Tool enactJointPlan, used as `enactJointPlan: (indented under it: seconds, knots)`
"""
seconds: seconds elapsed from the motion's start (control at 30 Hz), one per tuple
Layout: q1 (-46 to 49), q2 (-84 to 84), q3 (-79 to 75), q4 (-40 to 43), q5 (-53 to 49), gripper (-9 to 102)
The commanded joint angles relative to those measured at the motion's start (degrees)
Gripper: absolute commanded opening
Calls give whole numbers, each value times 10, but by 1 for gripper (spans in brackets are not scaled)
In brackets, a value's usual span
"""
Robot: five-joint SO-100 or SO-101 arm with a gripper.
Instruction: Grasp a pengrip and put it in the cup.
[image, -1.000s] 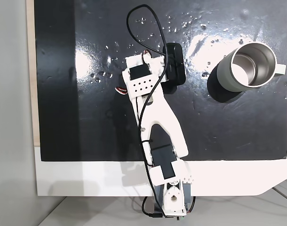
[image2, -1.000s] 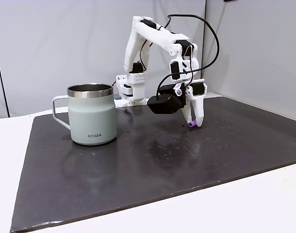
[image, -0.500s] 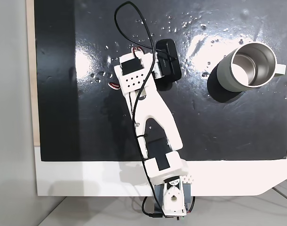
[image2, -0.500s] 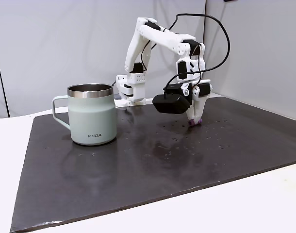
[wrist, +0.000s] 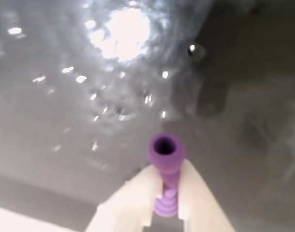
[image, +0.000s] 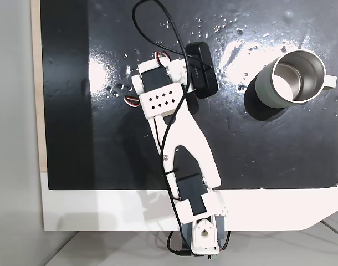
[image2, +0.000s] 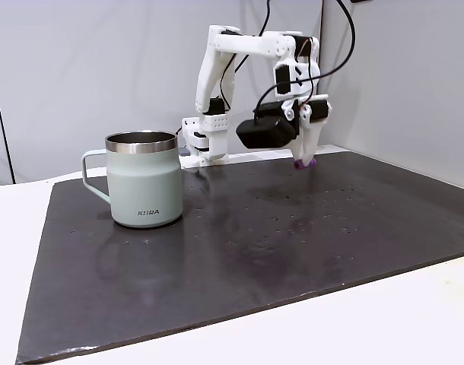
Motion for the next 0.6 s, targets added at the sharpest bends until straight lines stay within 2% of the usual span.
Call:
enactJointPlan:
  seconds: [0.0,0.27,0.57]
  knots:
    - [35,65,-77,79,-21,0]
    - [120,185,-94,180,-116,0]
    - [294,260,-148,214,-283,0]
